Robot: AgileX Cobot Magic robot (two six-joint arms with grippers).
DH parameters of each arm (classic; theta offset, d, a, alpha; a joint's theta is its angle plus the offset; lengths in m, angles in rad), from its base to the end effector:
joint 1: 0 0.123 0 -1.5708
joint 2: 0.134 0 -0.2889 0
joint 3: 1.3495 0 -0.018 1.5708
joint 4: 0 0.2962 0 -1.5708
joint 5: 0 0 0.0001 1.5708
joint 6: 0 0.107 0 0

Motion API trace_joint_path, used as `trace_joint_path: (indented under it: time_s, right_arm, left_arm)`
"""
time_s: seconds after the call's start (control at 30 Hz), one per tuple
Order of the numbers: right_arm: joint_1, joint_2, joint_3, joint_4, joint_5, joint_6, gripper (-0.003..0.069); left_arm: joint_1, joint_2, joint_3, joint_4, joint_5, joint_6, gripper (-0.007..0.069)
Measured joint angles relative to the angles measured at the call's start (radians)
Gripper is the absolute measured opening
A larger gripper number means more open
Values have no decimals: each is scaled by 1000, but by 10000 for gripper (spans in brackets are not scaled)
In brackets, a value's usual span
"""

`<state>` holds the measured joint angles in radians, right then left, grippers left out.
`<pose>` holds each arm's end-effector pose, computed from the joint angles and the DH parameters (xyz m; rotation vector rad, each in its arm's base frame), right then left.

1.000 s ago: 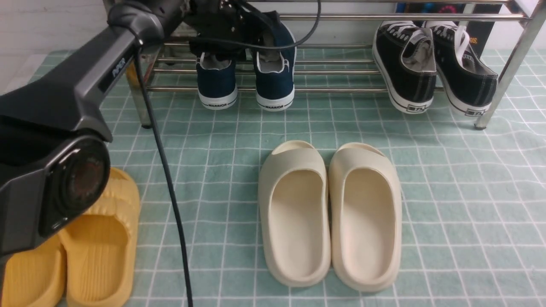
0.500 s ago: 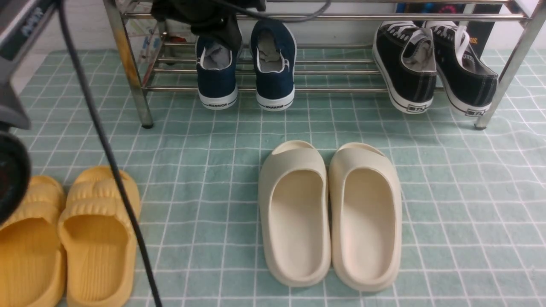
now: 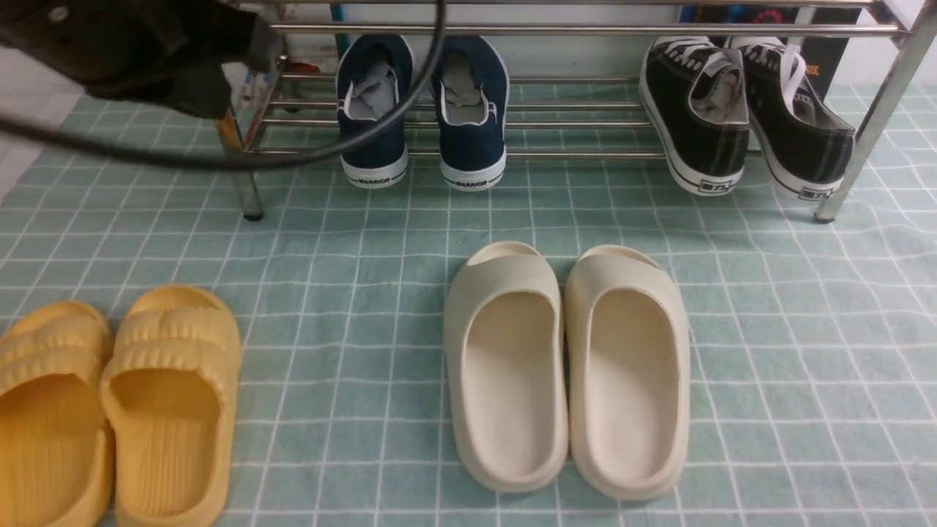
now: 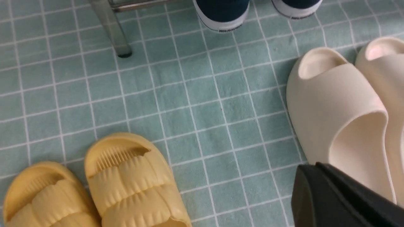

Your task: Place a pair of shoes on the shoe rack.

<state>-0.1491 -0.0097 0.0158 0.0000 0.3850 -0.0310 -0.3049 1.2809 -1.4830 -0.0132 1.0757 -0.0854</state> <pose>0.1080 -0.0162 0.1687 0.1107 1.8732 -0.1239 0.2948 -0.0941 0.4344 0.2575 2.3525 -0.2063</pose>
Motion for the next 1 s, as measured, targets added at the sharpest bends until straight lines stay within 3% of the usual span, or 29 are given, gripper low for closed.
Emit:
trace_joint_path:
  time_s: [0.1,0.4,0.83,1.0]
  right_arm:
    - [0,0,0,0,0,0,239]
    - [0,0,0,0,0,0,239]
    - [0,0,0,0,0,0,239]
    - [0,0,0,0,0,0,239]
  left_arm:
    - [0,-226,240,0,-199,-17,-13]
    - [0,-686,702,-4,-543,-18,-13]
    - [0,-810,1083,-98,-580,-22,-13]
    - [0,-811,1140,-75,-579,-22,-13]
